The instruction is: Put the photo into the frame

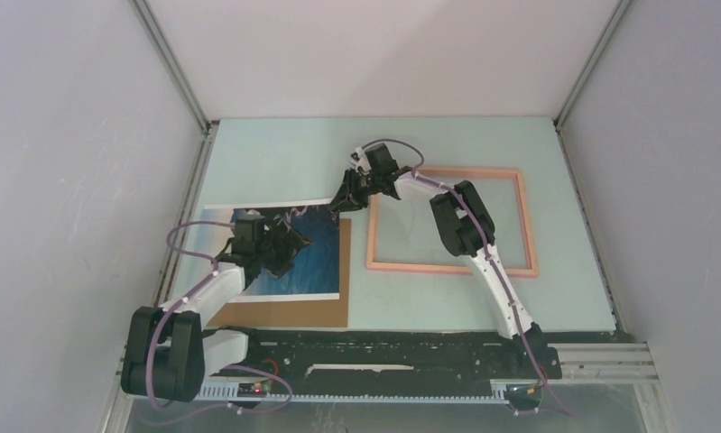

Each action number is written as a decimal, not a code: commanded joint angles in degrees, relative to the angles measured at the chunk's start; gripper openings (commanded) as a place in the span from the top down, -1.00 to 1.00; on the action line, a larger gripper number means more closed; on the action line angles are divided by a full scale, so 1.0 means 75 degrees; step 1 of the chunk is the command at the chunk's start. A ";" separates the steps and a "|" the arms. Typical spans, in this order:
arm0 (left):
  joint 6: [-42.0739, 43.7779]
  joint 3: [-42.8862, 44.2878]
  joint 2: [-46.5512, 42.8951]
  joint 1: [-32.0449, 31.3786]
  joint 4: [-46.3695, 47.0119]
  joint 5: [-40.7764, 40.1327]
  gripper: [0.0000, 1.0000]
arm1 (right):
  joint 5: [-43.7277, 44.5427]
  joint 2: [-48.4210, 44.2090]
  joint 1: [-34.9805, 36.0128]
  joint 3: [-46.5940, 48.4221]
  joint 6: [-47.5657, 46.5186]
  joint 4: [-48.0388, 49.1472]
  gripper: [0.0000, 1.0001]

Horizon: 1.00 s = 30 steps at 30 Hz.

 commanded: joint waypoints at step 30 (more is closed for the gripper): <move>0.1950 0.2875 -0.3137 -0.0519 -0.2292 0.0640 -1.00 | 0.2503 -0.8633 -0.5735 -0.1168 -0.4392 -0.8418 1.00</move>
